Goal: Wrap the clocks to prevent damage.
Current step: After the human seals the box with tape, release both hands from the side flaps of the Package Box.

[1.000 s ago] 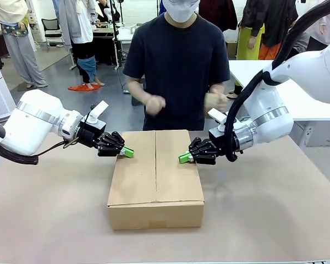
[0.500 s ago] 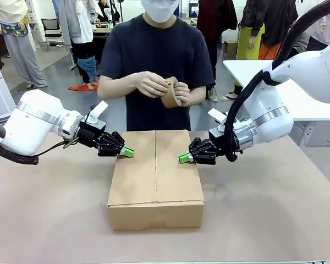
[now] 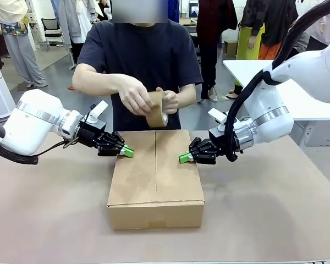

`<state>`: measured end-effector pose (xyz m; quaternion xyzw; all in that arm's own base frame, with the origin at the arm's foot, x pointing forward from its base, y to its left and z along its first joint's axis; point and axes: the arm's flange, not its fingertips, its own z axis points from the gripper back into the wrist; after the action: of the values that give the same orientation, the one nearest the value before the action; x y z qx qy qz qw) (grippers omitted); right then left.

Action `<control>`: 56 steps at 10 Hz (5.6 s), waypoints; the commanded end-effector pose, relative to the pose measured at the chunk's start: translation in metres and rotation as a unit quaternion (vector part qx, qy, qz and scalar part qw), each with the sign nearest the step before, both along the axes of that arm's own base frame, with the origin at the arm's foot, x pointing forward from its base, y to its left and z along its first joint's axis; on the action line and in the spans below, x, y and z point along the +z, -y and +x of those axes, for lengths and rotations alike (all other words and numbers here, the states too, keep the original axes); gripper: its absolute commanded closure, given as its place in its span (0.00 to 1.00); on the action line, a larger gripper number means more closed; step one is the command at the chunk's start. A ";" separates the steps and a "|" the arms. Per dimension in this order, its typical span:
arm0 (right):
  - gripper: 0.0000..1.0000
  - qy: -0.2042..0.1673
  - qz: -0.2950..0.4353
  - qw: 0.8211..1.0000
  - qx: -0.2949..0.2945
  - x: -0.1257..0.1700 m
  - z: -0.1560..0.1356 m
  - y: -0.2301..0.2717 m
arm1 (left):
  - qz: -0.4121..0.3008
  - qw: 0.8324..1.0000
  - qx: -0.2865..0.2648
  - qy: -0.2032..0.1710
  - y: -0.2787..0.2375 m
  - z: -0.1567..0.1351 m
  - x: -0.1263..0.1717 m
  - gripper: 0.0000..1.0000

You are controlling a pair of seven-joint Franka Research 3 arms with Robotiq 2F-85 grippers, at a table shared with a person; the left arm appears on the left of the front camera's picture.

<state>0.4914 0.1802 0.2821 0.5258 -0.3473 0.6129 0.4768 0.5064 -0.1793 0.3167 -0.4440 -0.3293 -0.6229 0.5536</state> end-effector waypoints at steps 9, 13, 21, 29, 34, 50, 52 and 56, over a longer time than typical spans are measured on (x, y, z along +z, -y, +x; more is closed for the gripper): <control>0.99 -0.001 -0.003 1.000 -0.002 -0.003 0.000 -0.001 | 0.002 1.000 0.001 -0.002 0.001 0.002 -0.004 1.00; 0.99 -0.001 -0.003 1.000 -0.002 -0.003 0.000 -0.001 | 0.002 1.000 0.001 -0.002 0.001 0.002 -0.004 1.00; 0.99 -0.001 -0.003 1.000 -0.002 -0.003 0.000 -0.001 | 0.002 1.000 0.001 -0.002 0.001 0.002 -0.004 1.00; 0.99 -0.001 -0.003 1.000 -0.002 -0.003 0.000 -0.001 | 0.002 1.000 0.001 -0.002 0.001 0.002 -0.004 1.00; 0.99 -0.001 -0.003 1.000 -0.002 -0.003 0.000 -0.001 | 0.002 1.000 0.001 -0.002 0.001 0.002 -0.004 1.00; 0.99 -0.001 -0.003 1.000 -0.002 -0.003 0.000 -0.001 | 0.002 1.000 0.001 -0.002 0.001 0.002 -0.004 1.00; 0.99 -0.001 -0.003 1.000 -0.002 -0.003 0.000 -0.001 | 0.002 1.000 0.001 -0.002 0.001 0.002 -0.004 1.00; 0.99 -0.001 -0.003 1.000 -0.002 -0.003 0.000 -0.001 | 0.002 1.000 0.001 -0.002 0.001 0.002 -0.004 1.00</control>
<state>0.4915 0.1801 0.2819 0.5264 -0.3473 0.6125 0.4765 0.5067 -0.1792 0.3164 -0.4441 -0.3292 -0.6227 0.5537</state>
